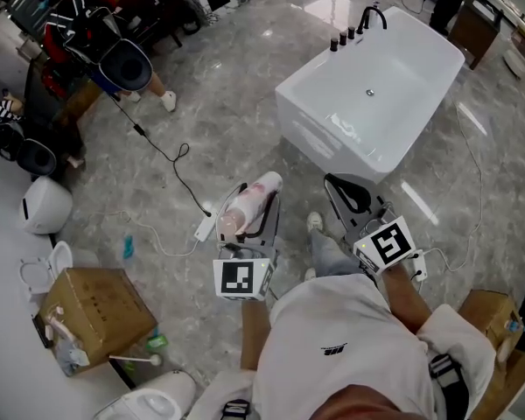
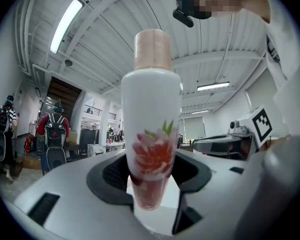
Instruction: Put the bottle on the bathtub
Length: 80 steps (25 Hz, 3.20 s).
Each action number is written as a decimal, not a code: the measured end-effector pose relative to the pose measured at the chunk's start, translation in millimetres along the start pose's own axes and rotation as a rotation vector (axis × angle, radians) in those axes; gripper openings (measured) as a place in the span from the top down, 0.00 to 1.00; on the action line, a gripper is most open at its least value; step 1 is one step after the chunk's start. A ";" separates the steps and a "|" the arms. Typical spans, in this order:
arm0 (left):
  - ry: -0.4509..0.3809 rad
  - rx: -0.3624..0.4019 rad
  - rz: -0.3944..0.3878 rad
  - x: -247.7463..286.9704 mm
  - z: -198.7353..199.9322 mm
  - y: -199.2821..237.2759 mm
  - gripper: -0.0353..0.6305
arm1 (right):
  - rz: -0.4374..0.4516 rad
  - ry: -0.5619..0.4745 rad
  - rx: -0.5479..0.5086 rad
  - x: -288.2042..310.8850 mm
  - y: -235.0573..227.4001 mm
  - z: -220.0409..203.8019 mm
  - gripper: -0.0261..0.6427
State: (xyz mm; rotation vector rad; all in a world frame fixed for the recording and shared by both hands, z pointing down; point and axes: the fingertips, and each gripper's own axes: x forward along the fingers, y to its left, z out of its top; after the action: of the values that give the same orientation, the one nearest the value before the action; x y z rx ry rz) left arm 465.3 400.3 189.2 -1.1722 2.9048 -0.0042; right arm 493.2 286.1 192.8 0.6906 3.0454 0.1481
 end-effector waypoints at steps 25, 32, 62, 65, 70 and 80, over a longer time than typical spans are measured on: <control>0.045 0.021 0.059 241.3 -15.6 74.3 0.61 | 0.102 -0.021 0.046 170.0 -190.8 -34.2 0.97; 0.061 0.036 0.069 294.1 -26.0 78.8 0.61 | 0.130 -0.039 0.063 199.1 -230.8 -46.7 0.97; 0.074 0.020 -0.098 427.4 -17.1 288.7 0.61 | -0.008 0.047 0.058 435.3 -275.3 -39.3 0.97; 0.085 0.023 -0.124 460.7 -23.4 314.7 0.61 | -0.040 0.062 0.061 466.9 -298.0 -50.9 0.97; 0.098 0.017 -0.164 514.5 -33.1 346.4 0.61 | -0.089 0.083 0.067 510.6 -335.5 -67.5 0.97; 0.132 0.008 -0.273 576.3 -59.3 371.5 0.61 | -0.220 0.141 0.095 537.3 -379.6 -96.9 0.97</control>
State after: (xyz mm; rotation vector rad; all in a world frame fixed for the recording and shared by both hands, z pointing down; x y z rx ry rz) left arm -207.9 267.6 241.9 -1.6158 2.8208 -0.0986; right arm -158.1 168.2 256.1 0.3574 3.2540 0.0514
